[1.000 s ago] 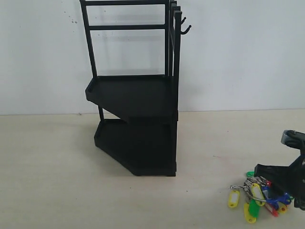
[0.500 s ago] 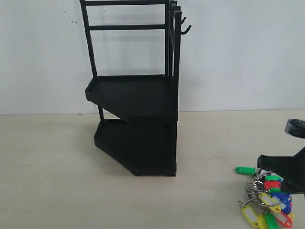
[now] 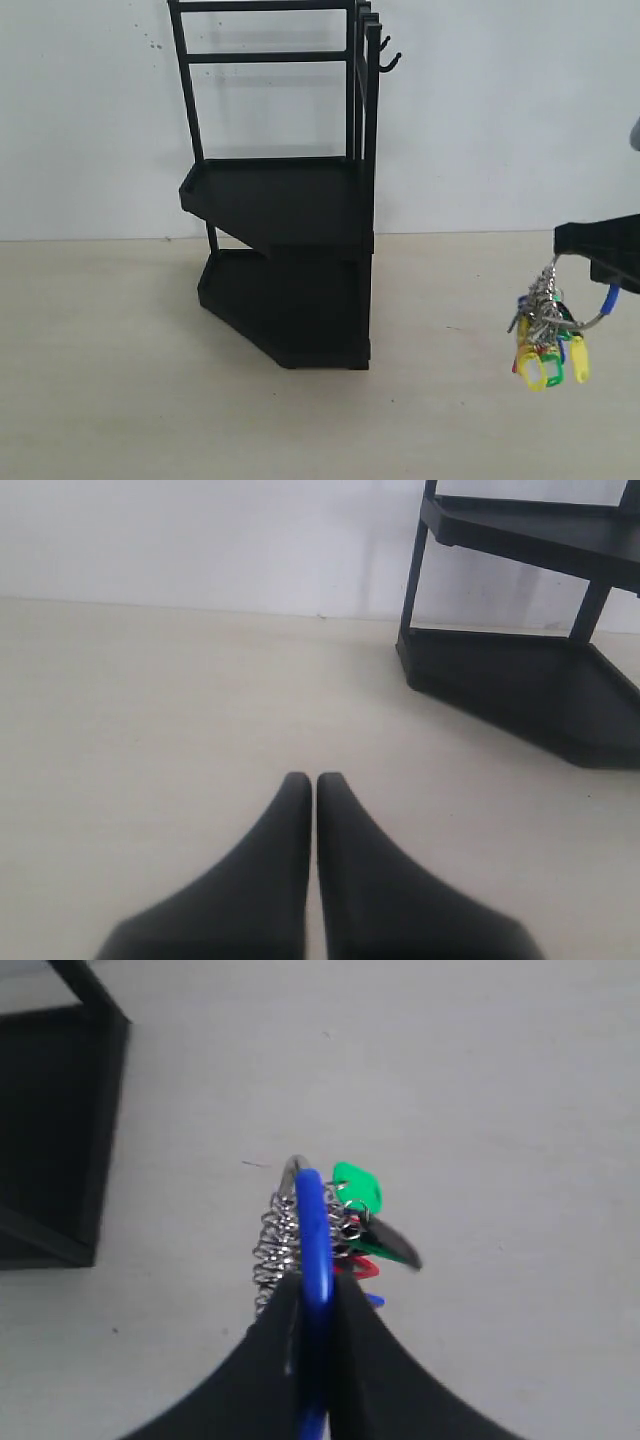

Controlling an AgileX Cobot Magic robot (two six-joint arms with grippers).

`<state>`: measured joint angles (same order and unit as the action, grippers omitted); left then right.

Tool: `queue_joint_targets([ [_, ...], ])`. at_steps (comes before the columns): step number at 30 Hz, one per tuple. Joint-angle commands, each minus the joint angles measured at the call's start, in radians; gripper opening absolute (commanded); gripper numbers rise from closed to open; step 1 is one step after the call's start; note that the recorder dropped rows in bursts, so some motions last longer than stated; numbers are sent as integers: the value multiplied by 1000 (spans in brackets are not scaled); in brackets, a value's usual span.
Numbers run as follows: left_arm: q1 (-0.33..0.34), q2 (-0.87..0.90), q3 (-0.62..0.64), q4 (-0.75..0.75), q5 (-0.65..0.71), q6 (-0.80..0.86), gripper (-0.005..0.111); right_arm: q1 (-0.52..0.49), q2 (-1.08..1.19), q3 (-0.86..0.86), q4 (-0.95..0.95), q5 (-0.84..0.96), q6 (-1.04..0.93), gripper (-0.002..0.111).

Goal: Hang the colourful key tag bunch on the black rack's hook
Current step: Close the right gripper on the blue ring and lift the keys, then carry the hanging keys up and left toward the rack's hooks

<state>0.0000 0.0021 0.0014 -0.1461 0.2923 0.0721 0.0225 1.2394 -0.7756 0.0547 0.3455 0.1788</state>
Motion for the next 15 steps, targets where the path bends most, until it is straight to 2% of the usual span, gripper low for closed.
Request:
queue_joint_targets([
  [1, -1, -2, -1, 5, -8, 3, 4, 34, -73, -9, 23, -13, 50, 0],
  [3, -1, -2, -1, 5, -8, 3, 4, 78, -82, -28, 23, 53, -190, 0],
  [4, -1, -2, -1, 5, -8, 3, 4, 81, -84, -36, 19, 92, -243, 0],
  [5, -1, -2, -1, 5, -8, 3, 4, 76, -84, -42, 19, 105, -217, 0],
  [6, -1, -2, -1, 5, -8, 3, 4, 45, -90, -44, 30, 107, 8, 0],
  [7, -1, -2, -1, 5, -8, 3, 4, 53, -89, -44, 32, 107, -6, 0],
  [8, -1, -2, -1, 5, -8, 3, 4, 108, -90, -52, 48, 142, -288, 0],
  [9, -1, -2, -1, 5, -8, 3, 4, 115, -90, -56, 34, 154, -312, 0],
  [10, -1, -2, -1, 5, -8, 3, 4, 93, -90, -56, 25, 119, -67, 0],
  [11, -1, -2, -1, 5, -8, 3, 4, 96, -90, -56, 25, 107, -26, 0],
  [12, -1, -2, -1, 5, -8, 3, 4, 140, -90, -56, 49, 126, -272, 0],
  [13, -1, -2, -1, 5, -8, 3, 4, 146, -90, -63, 37, 137, -319, 0],
  [14, -1, -2, -1, 5, -8, 3, 4, 117, -90, -65, 0, 109, -53, 0],
  [15, -1, -2, -1, 5, -8, 3, 4, 127, -90, -65, -4, 94, -75, 0],
])
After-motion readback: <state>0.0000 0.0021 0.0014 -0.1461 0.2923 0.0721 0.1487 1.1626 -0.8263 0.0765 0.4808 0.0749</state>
